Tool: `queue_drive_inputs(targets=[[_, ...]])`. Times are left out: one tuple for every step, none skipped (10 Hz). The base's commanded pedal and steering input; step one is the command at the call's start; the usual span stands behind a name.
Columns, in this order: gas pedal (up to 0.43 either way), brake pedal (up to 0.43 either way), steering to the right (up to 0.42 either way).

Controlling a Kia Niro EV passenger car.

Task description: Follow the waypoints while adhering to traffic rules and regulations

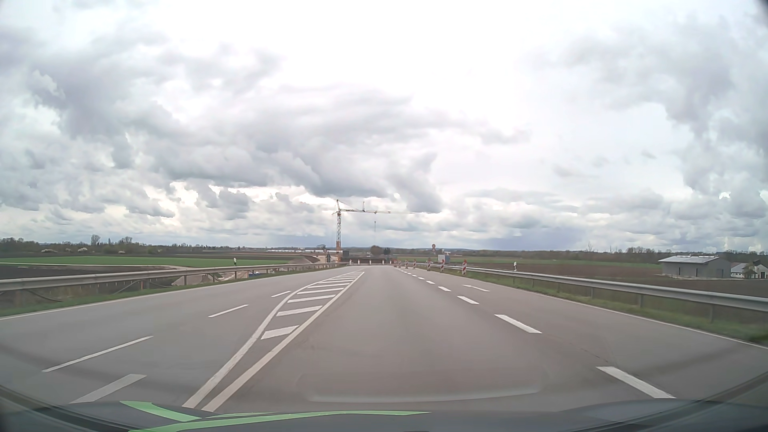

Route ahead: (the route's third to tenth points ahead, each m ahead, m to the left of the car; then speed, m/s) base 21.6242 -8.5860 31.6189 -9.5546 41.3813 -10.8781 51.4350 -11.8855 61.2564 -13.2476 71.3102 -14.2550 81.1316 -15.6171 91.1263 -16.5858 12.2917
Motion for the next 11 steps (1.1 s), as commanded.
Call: queue_drive_inputs(targets=[[0.059,0.0,0.0],[0.059,0.0,0.001],[0.059,0.0,0.001],[0.059,0.0,0.001],[0.059,0.0,0.001],[0.059,0.0,0.001],[0.059,0.0,0.001],[0.059,0.0,0.001],[0.059,0.0,0.001],[0.059,0.0,0.001],[0.059,0.0,0.001]])
